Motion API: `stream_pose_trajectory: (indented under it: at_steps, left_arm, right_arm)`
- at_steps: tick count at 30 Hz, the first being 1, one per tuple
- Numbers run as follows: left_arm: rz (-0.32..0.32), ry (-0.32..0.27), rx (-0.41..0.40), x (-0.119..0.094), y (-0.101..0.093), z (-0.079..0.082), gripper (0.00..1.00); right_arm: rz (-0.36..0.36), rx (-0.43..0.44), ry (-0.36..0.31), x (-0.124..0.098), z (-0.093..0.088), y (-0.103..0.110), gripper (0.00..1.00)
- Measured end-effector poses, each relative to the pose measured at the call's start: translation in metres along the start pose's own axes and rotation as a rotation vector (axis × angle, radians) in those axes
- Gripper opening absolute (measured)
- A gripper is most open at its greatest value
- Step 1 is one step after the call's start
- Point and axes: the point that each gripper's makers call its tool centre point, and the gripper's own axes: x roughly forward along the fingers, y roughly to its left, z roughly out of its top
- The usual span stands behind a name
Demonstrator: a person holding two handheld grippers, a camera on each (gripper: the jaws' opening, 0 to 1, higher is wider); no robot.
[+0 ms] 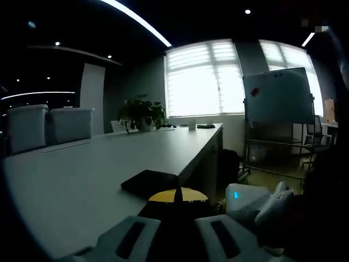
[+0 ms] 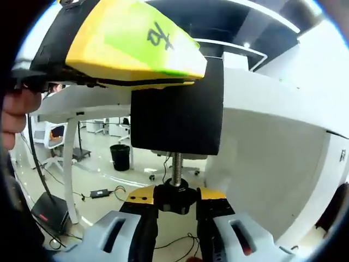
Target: Clamp the fixed fixture on the desktop, loosen the retaining clip, secure it to the edge of the desk, and tighten the retaining clip.
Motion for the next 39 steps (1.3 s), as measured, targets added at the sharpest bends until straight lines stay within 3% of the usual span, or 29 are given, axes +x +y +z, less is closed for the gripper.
stream_pose_trajectory:
  at_steps: [3, 6, 18, 22, 26, 32, 39]
  left_arm:
    - [0.005, 0.004, -0.001, 0.0, 0.003, 0.0, 0.01]
    - [0.012, 0.006, -0.004, 0.0, 0.003, 0.0, 0.01]
    - [0.02, 0.001, -0.002, 0.002, 0.003, 0.0, 0.01]
    - [0.009, -0.002, 0.013, 0.003, 0.002, 0.0, 0.01]
    - [-0.004, -0.038, -0.017, 0.003, 0.003, 0.002, 0.01]
    - [0.0, -0.026, -0.009, 0.004, 0.002, 0.002, 0.01]
    - [-0.001, -0.024, -0.016, 0.005, 0.006, 0.001, 0.01]
  right_arm:
    - [0.03, 0.005, -0.001, -0.003, -0.001, 0.0, 0.24]
    - [0.114, 0.003, -0.014, -0.002, 0.0, 0.003, 0.24]
    - [0.7, -0.098, -0.055, -0.004, 0.002, 0.021, 0.23]
    - [0.838, -0.113, -0.08, -0.004, 0.002, 0.025, 0.24]
    - [0.89, -0.129, -0.104, -0.006, 0.003, 0.027, 0.24]
    - [0.9, -0.139, -0.109, -0.009, 0.003, 0.028, 0.24]
    - [0.761, -0.092, -0.109, -0.021, 0.001, 0.022, 0.28]
